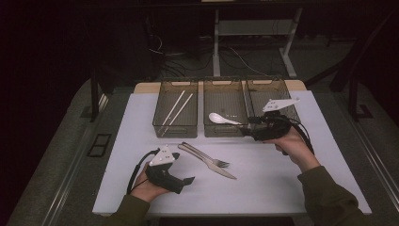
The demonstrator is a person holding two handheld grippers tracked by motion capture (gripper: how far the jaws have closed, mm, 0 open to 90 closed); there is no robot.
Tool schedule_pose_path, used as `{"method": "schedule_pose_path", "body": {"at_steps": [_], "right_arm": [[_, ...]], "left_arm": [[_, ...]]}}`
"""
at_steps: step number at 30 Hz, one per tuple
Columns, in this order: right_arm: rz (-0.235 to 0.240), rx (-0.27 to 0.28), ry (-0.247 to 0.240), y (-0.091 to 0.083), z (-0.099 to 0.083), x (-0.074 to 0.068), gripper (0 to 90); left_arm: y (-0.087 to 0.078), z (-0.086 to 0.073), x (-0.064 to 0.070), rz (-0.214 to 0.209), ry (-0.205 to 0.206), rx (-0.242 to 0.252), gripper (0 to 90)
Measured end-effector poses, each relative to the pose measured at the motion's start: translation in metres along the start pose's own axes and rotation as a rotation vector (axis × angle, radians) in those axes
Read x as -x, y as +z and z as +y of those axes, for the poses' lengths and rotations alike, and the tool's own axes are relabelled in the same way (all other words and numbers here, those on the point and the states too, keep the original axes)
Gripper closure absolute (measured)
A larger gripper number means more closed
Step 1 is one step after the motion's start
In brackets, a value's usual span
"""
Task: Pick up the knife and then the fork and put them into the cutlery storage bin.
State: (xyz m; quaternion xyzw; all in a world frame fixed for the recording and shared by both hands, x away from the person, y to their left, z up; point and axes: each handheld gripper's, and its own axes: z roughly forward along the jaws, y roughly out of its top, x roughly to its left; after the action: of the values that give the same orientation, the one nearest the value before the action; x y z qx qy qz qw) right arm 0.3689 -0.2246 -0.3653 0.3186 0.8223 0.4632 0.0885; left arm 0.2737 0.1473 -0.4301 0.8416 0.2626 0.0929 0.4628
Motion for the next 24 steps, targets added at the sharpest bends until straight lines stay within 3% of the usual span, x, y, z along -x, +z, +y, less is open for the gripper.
{"method": "schedule_pose_path", "body": {"at_steps": [6,24], "right_arm": [[-0.005,0.027,0.014,-0.011,-0.024,-0.008,33.0],[-0.088,0.04,0.073,-0.039,-0.091,-0.018,21.7]], "left_arm": [[-0.001,-0.001,-0.001,0.007,-0.005,0.001,0.0],[-0.004,0.001,0.001,0.018,0.009,-0.003,0.0]]}}
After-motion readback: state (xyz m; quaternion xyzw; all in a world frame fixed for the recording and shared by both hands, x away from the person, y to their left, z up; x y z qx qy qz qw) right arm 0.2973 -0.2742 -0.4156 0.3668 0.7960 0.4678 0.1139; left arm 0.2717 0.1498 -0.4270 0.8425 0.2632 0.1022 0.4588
